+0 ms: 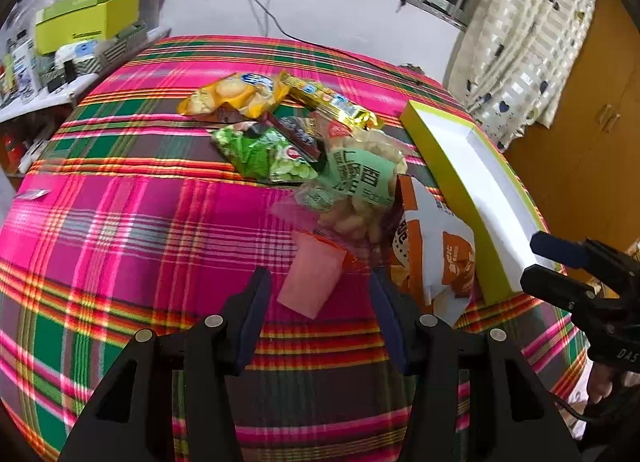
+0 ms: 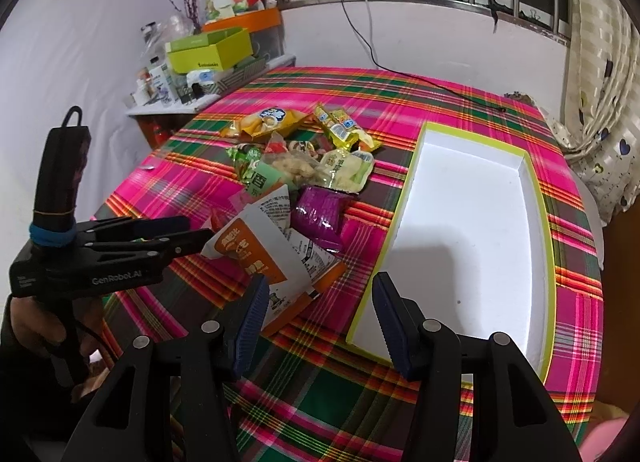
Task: Organize snacks
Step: 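Grasp pink cup with left tool while right tool grasps white-orange bag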
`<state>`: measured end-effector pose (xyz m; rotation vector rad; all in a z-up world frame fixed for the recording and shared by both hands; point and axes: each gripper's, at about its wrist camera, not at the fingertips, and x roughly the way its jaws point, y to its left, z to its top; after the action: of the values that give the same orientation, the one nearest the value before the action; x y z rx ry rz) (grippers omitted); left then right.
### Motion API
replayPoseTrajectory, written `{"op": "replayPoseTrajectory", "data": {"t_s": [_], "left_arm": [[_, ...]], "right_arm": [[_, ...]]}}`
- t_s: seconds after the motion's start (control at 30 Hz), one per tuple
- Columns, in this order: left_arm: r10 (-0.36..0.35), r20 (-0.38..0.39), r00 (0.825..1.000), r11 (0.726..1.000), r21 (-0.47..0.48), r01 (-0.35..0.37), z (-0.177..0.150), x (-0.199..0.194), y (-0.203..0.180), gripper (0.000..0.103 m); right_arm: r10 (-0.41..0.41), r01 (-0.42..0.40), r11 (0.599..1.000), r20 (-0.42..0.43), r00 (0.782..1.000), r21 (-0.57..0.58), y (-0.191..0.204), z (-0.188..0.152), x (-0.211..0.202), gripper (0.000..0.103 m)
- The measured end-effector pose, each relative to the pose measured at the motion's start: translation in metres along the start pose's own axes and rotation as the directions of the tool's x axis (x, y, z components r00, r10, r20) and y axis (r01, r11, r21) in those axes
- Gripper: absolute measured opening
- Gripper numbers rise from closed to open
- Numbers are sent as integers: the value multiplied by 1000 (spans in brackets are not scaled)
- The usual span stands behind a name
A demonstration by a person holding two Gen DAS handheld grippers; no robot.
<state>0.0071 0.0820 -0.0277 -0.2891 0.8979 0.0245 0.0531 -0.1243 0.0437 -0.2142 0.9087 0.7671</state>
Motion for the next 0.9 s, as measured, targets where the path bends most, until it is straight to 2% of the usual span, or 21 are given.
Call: {"op": "replayPoseTrajectory", "data": {"t_s": [0.2, 0.4, 0.47, 0.53, 0.63, 0.9], "left_arm": [[-3, -39, 999, 1000, 11, 3, -1, 17, 1, 52], [-11, -32, 999, 1000, 3, 12, 0, 23, 5, 52], [-20, -31, 999, 1000, 4, 20, -1, 23, 5, 48], [-22, -31, 999, 1000, 3, 22, -1, 23, 7, 36], [-33, -31, 999, 999, -1, 33, -2, 22, 9, 30], [-52, -26, 998, 999, -13, 52, -7, 19, 15, 30]], "right_arm": [[29, -30, 999, -20, 999, -41, 6, 3, 9, 53], [55, -59, 992, -35, 998, -110, 14, 10, 22, 57], [63, -68, 988, -43, 997, -135, 17, 12, 26, 58], [76, -84, 982, -51, 996, -168, 21, 14, 32, 59], [82, -95, 976, -71, 994, -198, 26, 16, 42, 59], [79, -104, 957, -103, 992, -272, 33, 23, 62, 59]]}}
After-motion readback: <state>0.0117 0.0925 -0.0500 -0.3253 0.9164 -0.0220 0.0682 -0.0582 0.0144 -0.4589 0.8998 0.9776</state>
